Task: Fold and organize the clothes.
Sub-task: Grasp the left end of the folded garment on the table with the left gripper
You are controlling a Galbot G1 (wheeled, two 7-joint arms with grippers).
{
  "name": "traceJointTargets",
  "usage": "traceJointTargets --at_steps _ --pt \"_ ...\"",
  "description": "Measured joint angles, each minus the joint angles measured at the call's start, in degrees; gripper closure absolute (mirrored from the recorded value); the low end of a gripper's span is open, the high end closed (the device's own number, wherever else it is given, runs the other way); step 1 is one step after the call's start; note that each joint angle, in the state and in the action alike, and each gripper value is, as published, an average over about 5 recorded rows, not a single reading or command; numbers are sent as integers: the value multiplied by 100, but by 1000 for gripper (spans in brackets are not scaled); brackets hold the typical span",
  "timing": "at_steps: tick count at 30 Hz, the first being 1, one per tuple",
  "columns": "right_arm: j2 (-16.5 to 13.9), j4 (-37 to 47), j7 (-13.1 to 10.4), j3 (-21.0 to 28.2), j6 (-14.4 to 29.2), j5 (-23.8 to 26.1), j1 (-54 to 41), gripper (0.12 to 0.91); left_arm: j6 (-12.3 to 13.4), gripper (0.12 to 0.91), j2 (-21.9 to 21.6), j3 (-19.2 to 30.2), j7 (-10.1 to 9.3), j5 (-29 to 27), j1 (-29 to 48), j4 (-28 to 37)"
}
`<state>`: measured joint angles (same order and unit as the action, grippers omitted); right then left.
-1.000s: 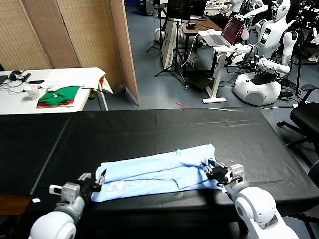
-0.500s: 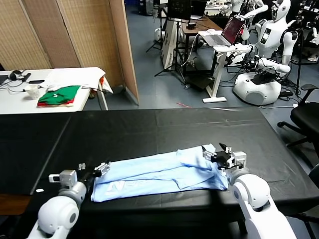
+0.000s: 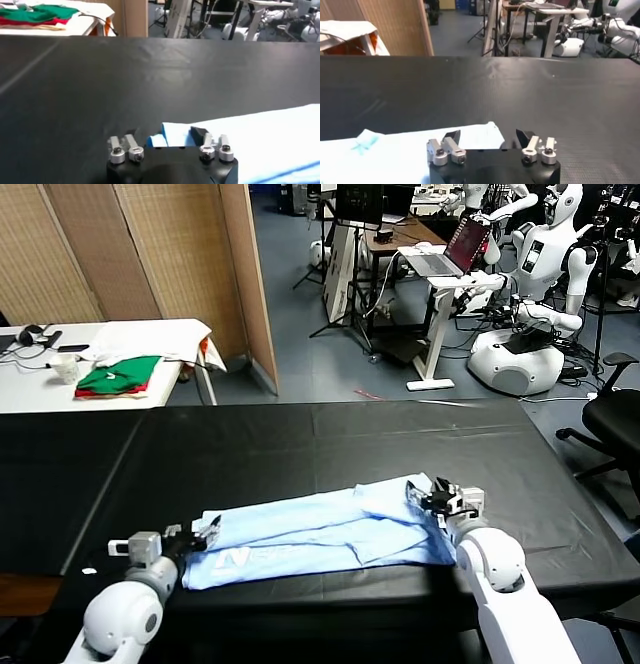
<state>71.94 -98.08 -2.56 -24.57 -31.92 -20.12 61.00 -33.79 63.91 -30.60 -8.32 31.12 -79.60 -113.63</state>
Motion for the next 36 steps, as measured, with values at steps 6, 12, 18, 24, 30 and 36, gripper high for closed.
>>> traceJointTargets --at_steps 6,12,18,24,30,36 --pt "141 -70 -133 -6 131 136 100 779 214 861 0 31 108 -391 75 128" --pt "295 -123 -159 -59 157 121 167 860 553 876 20 162 290 -886 246 358" --pt "258 -308 195 -160 153 86 313 778 690 857 33 253 310 -989 415 467" --pt "90 -807 304 -286 89 -31 552 429 802 549 88 150 289 -1061 305 388" --pt "-132 -1536 377 -524 100 -176 976 138 952 214 213 -135 294 -890 14 178" --pt "-221 -2041 425 -768 195 -222 1440 119 939 125 455 -528 389 -208 -376 -114"
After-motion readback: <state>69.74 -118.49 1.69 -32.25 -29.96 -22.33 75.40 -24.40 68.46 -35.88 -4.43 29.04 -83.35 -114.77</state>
